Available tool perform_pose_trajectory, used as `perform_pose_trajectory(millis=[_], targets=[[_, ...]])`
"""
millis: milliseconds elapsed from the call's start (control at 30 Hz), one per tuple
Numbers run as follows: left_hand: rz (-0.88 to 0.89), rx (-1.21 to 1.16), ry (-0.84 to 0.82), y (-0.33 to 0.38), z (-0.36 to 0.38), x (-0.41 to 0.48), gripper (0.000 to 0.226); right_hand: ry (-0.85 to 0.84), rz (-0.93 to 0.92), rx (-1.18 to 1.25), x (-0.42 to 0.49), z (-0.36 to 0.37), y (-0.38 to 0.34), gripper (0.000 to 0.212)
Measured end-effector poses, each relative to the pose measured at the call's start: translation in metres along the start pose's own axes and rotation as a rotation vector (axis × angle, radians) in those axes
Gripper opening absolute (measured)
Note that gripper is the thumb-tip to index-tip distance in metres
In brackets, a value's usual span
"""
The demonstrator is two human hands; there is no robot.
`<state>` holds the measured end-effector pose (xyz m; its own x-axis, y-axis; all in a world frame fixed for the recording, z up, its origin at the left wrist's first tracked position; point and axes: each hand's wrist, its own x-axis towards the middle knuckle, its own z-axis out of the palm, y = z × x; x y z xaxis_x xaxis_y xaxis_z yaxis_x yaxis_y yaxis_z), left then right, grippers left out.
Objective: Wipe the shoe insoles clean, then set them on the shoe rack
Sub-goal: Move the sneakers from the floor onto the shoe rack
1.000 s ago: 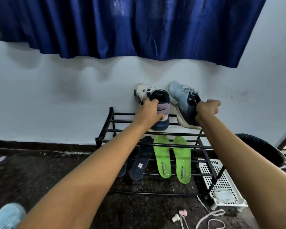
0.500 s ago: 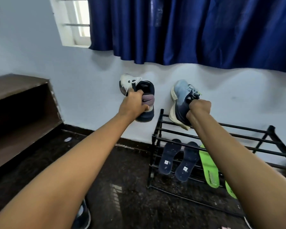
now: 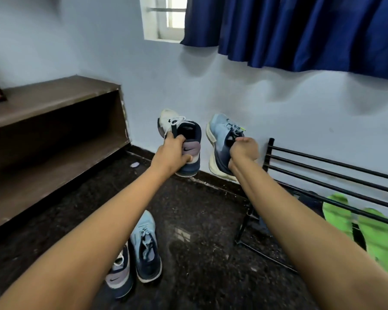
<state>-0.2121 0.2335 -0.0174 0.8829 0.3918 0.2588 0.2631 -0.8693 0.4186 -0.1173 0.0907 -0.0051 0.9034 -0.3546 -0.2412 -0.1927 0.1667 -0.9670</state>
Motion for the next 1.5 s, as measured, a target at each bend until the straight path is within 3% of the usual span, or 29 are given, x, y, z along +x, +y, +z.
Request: perform_pose_trajectory(millis=[467, 933, 1300, 1500], targets=[[-0.218, -0.161, -0.142, -0.104, 0.135, -0.051, 0.039, -0.125, -0.062, -0.505, 0.023, 0.030, 0.190, 0.036], [-0.243, -0.258, -0.279, -0.163, 0.269, -0.111, 0.034, -0.181, -0.070, -0.615, 0.050, 0.001, 0.334, 0.046], [-0.296, -0.275, -0.261, -0.168, 0.315, -0.156, 0.027, -0.225, -0.143, -0.636, 0.038, -0.030, 0.395, 0.035], [-0.360, -0.282, -0.266, -0.163, 0.318, -0.161, 0.028, -0.346, -0.104, -0.776, 0.031, -0.036, 0.405, 0.032]])
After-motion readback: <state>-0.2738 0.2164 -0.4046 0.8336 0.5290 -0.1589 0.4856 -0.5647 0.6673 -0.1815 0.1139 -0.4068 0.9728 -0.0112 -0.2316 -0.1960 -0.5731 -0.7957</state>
